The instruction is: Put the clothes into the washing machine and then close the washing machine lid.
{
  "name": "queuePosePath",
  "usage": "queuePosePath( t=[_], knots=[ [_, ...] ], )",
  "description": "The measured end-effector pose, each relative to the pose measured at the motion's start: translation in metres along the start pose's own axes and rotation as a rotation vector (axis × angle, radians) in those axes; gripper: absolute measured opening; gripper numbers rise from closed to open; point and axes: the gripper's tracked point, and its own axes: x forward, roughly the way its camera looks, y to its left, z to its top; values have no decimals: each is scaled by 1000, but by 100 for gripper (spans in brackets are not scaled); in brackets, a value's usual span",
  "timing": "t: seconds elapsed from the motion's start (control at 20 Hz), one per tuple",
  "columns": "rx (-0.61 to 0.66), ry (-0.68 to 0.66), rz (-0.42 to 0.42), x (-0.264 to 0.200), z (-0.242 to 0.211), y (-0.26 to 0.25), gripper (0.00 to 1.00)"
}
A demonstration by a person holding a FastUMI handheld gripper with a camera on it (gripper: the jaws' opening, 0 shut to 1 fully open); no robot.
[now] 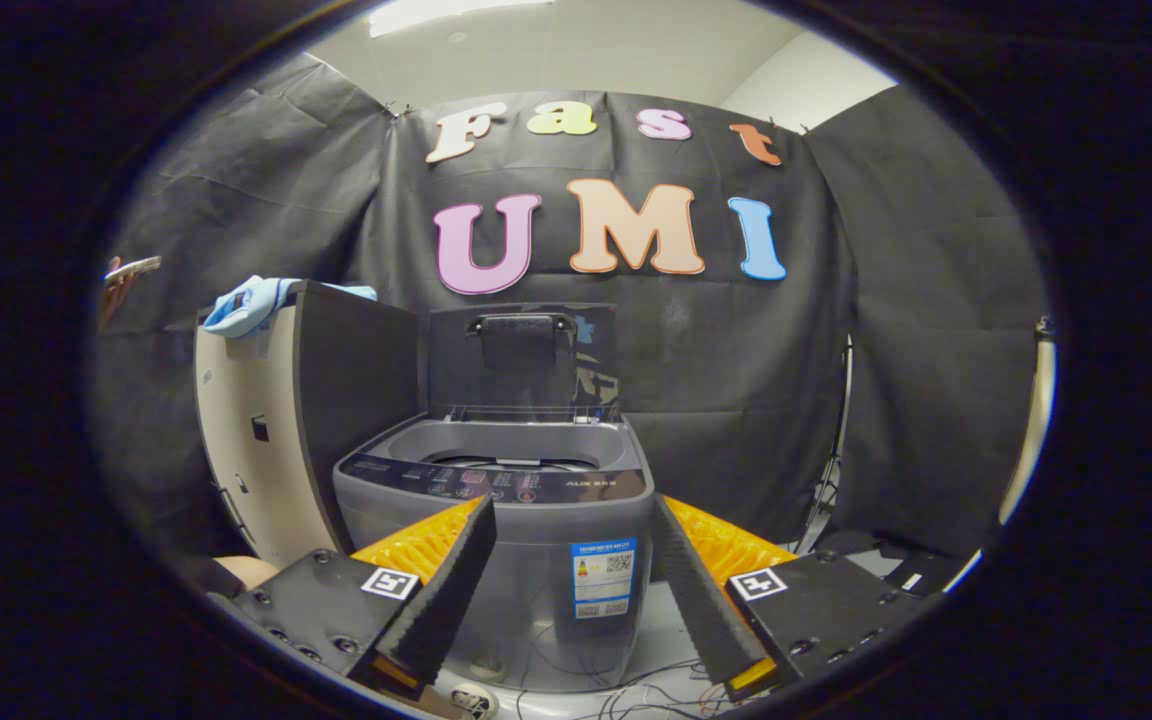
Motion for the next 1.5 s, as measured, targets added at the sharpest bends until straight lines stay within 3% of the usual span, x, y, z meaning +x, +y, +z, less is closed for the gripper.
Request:
queuePosePath(
  t=[0.5, 0.7, 0.9, 1.15, 1.5],
  knots=[
    [-21, -9, 19, 8, 7, 6, 97],
    [36, -112, 103, 41, 86, 46, 97],
    [65, -192, 261, 88, 192, 116, 97],
    [31, -172, 444, 140, 282, 216, 97],
    [7, -27, 673, 191, 300, 385, 97]
  ],
)
